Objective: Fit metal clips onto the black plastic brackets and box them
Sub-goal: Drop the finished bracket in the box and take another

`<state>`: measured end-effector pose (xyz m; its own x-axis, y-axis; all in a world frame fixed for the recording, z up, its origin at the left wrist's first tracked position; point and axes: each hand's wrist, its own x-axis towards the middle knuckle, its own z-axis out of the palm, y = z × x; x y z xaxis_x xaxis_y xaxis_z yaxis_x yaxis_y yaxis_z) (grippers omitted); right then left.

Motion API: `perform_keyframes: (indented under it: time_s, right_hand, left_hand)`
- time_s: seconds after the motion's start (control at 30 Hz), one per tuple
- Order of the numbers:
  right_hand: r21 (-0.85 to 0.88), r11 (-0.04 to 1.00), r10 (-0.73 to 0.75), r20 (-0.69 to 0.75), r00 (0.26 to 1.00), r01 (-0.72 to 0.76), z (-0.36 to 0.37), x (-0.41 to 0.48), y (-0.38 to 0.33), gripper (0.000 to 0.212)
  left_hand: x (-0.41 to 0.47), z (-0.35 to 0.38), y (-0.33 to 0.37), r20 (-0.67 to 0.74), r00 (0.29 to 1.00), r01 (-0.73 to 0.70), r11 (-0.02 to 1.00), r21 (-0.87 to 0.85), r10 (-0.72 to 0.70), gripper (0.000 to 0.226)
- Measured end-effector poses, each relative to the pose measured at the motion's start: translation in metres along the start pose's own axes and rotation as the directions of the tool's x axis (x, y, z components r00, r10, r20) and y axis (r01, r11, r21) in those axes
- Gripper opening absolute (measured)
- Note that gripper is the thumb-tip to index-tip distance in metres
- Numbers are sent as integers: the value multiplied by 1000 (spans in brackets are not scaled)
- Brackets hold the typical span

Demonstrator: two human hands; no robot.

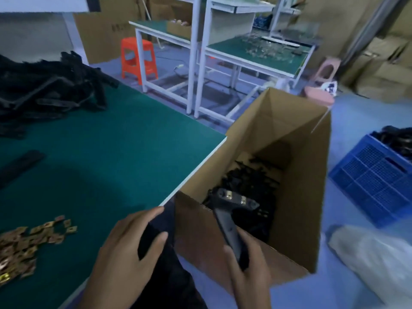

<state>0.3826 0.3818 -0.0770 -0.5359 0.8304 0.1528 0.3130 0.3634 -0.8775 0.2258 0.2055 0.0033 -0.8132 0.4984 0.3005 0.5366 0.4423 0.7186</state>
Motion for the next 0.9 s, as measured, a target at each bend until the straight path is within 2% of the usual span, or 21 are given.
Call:
perform_keyframes:
  time_s: [0.07, 0.17, 0.23, 0.33, 0.43, 0.53, 0.63, 0.73, 0.8, 0.9]
  right_hand:
    - [-26, 997, 69, -59, 996, -71, -16, 40, 8, 50]
    - [-3, 969, 247, -86, 965, -248, -32, 107, 8, 99]
    - [-45, 946, 318, -66, 946, -321, -31, 138, 2, 112]
    - [-58, 983, 174, 7, 985, -173, 2, 151, -19, 101]
    - [6, 999, -43, 196, 980, 42, 61, 126, -56, 77]
    - [101, 974, -223, 330, 917, 200, 121, 86, -99, 52]
    - [200, 941, -336, 477, 812, 272, 170, 50, -137, 39]
    - [232, 928, -372, 588, 719, 291, 206, 32, -157, 35]
    - [166, 922, -370, 648, 666, 351, 220, 29, -160, 37]
    - [140, 918, -375, 618, 691, 372, 220, 33, -155, 30]
  left_hand:
    - [-2, -3, -7, 8, 997, 80, 997, -17, -80, 55]
    - [1, -17, -23, -11, 991, 136, 991, -2, -136, 64]
    - [5, -33, -35, -5, 983, 183, 983, 33, -183, 59]
    - [14, -64, -61, -53, 964, 263, 963, 66, -260, 43]
    - [21, -99, -94, -190, 905, 400, 913, 82, -380, 34]
    - [18, -130, -119, -341, 811, 537, 836, 113, -475, 31]
    - [15, -153, -138, -444, 732, 601, 796, 66, -516, 29]
    - [24, -171, -156, -436, 633, 680, 729, -83, -640, 42]
    - [34, -180, -167, -408, 587, 718, 682, -137, -700, 54]
    - [59, -184, -176, -327, 516, 742, 604, -291, -792, 65]
